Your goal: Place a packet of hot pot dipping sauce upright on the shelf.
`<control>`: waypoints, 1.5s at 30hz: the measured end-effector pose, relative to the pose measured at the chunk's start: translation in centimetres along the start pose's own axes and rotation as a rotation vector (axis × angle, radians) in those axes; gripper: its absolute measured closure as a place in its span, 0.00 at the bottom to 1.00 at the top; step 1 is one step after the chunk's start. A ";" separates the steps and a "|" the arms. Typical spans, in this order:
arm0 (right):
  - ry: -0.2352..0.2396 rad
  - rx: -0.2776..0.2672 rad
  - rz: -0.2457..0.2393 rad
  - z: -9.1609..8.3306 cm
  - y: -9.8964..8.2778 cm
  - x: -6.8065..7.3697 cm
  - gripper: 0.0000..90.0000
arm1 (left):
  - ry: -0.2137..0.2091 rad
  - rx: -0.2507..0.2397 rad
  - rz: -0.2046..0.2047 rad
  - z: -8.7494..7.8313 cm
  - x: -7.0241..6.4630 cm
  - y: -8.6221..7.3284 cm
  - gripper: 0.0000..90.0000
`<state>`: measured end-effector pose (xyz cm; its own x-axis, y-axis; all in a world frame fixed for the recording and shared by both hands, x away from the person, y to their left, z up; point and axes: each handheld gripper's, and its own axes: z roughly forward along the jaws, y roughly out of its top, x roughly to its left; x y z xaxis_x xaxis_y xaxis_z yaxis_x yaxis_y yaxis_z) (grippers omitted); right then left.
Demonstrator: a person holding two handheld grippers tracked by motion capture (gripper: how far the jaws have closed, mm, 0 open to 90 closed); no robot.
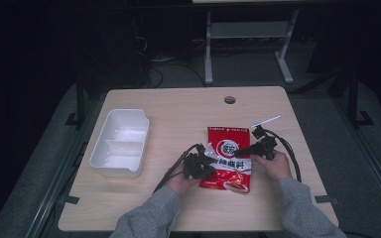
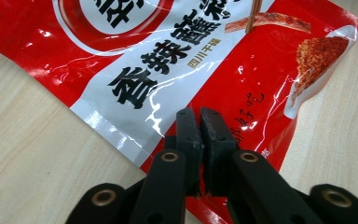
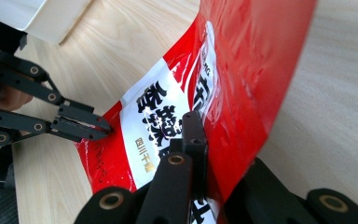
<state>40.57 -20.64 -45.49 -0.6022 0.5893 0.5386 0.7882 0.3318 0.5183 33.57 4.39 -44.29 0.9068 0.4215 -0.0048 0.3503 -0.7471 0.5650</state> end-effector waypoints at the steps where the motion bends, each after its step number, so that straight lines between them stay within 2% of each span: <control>1: -0.003 0.000 -0.004 0.0 0.0 0.2 1.00 | 0.000 0.000 0.000 0.0 0.0 0.0 0.95; 7: -0.006 -0.016 -0.021 -0.6 0.0 0.8 1.00 | -0.010 -0.018 -0.015 -0.8 -0.1 -0.9 0.90; 11: -0.002 -0.037 -0.031 -1.1 0.0 1.4 1.00 | -0.016 -0.032 -0.007 -1.6 -0.3 -1.6 0.87; 15: 0.004 -0.065 -0.053 -1.8 0.0 2.4 1.00 | -0.016 -0.070 -0.003 -2.9 -0.9 -3.0 0.83; 27: 0.017 -0.115 -0.094 -3.2 0.1 4.5 1.00 | -0.014 -0.102 0.030 -5.6 -2.2 -6.2 0.73; 36: 0.048 -0.148 -0.162 -3.6 0.9 7.5 1.00 | -0.009 -0.102 0.058 -7.1 -3.2 -8.6 0.66; 45: 0.062 -0.159 -0.243 -3.3 2.1 10.7 1.00 | 0.005 -0.106 0.039 -7.8 -3.3 -10.5 0.63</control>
<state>35.41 -16.12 -36.43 -0.7814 0.4591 0.4227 0.5929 0.3350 0.7322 25.04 14.87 -43.76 0.9180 0.3960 0.0232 0.2874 -0.7043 0.6491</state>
